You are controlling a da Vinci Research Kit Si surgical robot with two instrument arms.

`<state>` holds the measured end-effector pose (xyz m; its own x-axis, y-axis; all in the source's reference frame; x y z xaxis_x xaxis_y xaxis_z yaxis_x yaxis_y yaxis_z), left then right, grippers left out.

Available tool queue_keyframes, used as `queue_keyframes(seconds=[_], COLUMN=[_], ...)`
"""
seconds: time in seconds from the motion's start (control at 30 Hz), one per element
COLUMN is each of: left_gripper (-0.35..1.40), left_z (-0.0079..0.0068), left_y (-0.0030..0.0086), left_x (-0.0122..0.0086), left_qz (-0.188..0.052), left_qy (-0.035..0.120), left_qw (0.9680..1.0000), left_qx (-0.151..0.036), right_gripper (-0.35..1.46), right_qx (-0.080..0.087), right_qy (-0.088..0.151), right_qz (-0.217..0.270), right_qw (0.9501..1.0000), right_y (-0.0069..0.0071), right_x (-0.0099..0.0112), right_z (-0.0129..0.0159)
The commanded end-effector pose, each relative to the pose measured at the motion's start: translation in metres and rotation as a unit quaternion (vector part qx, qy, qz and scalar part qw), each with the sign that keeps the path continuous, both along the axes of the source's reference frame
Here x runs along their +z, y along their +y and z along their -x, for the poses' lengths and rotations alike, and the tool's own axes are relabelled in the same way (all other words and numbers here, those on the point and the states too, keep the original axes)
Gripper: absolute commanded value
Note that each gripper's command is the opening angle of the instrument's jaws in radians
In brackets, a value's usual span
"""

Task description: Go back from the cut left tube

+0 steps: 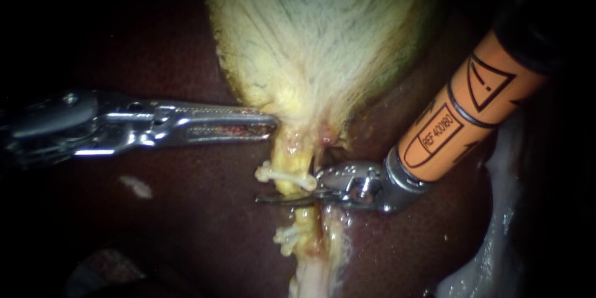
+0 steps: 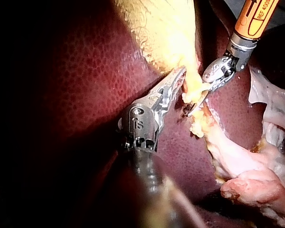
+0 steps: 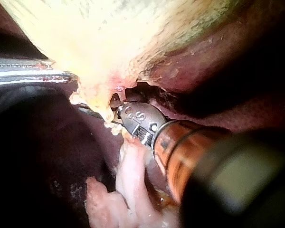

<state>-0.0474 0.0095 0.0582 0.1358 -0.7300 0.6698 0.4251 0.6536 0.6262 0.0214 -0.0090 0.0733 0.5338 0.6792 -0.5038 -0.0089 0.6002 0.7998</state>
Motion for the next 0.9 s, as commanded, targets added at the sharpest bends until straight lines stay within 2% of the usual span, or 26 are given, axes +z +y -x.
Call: queue_keyframes(seconds=[0.03,0.33,0.4,0.5,0.57,0.6,0.7,0.9], left_gripper=[-0.35,-0.35,-0.35,-0.35,-0.35,-0.35,-0.35,-0.35], left_z=[0.0,0.0,0.0,0.0001,0.0001,0.0001,0.0001,0.0001], left_y=[0.0,0.0,0.0,0.0,0.0,0.0,0.0,0.0], left_x=[0.0001,0.0001,0.0001,0.0001,0.0001,0.0001,0.0001,0.0001], left_qz=[0.0,0.0,0.0,0.0,0.0,0.0,0.0,0.0], left_qy=[0.0,0.0,0.0,0.0,0.0,0.0,0.0,0.0], left_qw=[1.0,1.0,1.0,1.0,1.0,1.0,1.0,1.0], left_qx=[0.001,0.001,0.001,0.001,0.001,0.001,0.001,0.001], right_gripper=[-0.35,-0.35,-0.01,0.34,0.66,0.74,0.86,0.93], right_qx=[0.0,-0.003,-0.005,-0.003,0.0,0.0,0.002,0.005], right_qy=[0.0,0.002,0.003,0.002,0.004,0.004,0.006,0.003], right_qz=[0.0,0.0,0.0,0.001,0.001,0.001,0.001,-0.001], right_qw=[1.0,1.0,1.0,1.0,1.0,1.0,1.0,1.0], right_y=[0.0,-0.0003,-0.0004,-0.0006,-0.0006,-0.0006,-0.0006,-0.0004], right_x=[0.0,-0.0001,-0.0001,-0.0003,-0.0003,-0.0003,-0.0003,-0.0004], right_z=[0.0,0.0004,0.0005,0.0005,0.0004,0.0004,0.0004,0.0005])
